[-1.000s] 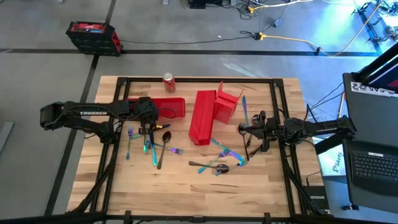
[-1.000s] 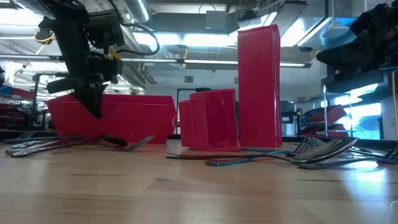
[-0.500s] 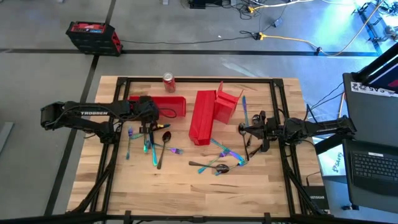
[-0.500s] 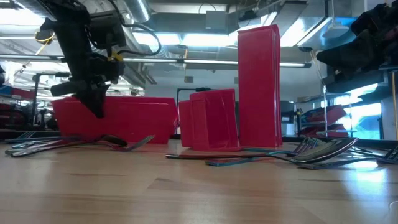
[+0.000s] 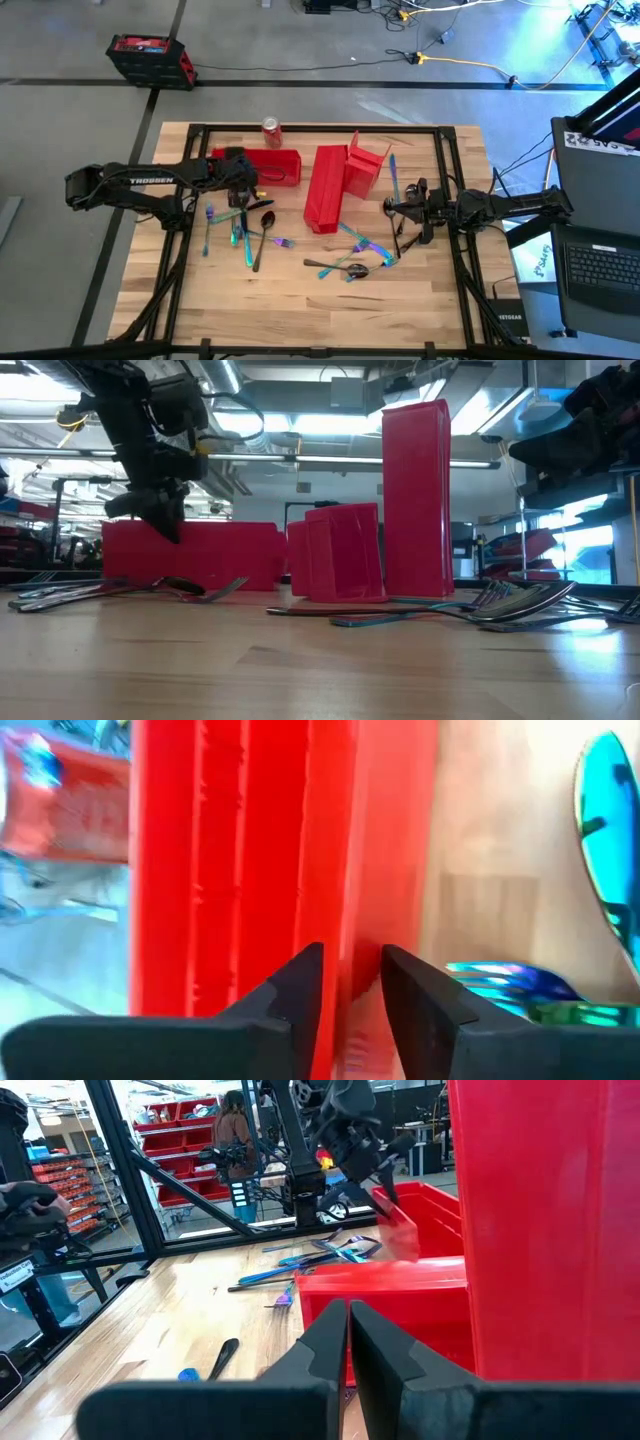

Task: Sort silverware
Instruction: Move the bottom red bin, then adjust the red bins

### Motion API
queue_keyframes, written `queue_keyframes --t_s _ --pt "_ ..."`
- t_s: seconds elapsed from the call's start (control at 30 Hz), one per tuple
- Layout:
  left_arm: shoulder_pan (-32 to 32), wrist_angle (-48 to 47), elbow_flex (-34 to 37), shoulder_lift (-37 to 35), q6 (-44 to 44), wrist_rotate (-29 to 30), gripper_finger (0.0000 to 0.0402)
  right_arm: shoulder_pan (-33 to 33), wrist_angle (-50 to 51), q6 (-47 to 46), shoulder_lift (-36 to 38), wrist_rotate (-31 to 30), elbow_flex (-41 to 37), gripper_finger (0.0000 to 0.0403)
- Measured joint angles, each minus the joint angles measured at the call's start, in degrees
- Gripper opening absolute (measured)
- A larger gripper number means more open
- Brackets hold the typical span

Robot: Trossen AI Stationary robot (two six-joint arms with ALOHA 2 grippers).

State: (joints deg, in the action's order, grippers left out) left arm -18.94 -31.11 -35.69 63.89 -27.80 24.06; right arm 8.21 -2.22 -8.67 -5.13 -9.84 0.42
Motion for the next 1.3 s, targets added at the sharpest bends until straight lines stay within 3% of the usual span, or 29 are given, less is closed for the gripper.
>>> queue_keyframes --t_s 0.33,0.43,0.6,0.73,0.87,1.3 --pt "0.73 -4.64 -7.07 -0.06 2.13 -1.11 0.0122 -0.01 0.00 0.00 0.00 0.00 -0.01 0.0000" --pt "2.00 -6.08 -10.21 -0.04 4.94 -3.85 0.0122 -0.01 0.00 0.00 -0.02 0.02 0.01 0.0000" --pt "6.13 8.08 -13.54 -0.10 16.34 -12.79 0.0122 0.01 -0.01 0.00 0.01 0.02 -0.01 0.0000" --pt "10.49 25.32 -13.54 0.79 16.92 -18.11 0.0122 0.01 -0.02 0.00 0.01 0.01 -0.02 0.0000" --pt "15.66 36.51 -13.54 3.49 16.92 -19.94 0.0122 0.02 0.00 0.00 -0.01 0.01 -0.02 0.0000" --pt "23.94 39.90 -13.45 15.17 21.56 -17.12 0.0122 0.01 -0.02 0.02 0.00 0.02 0.00 0.0000"
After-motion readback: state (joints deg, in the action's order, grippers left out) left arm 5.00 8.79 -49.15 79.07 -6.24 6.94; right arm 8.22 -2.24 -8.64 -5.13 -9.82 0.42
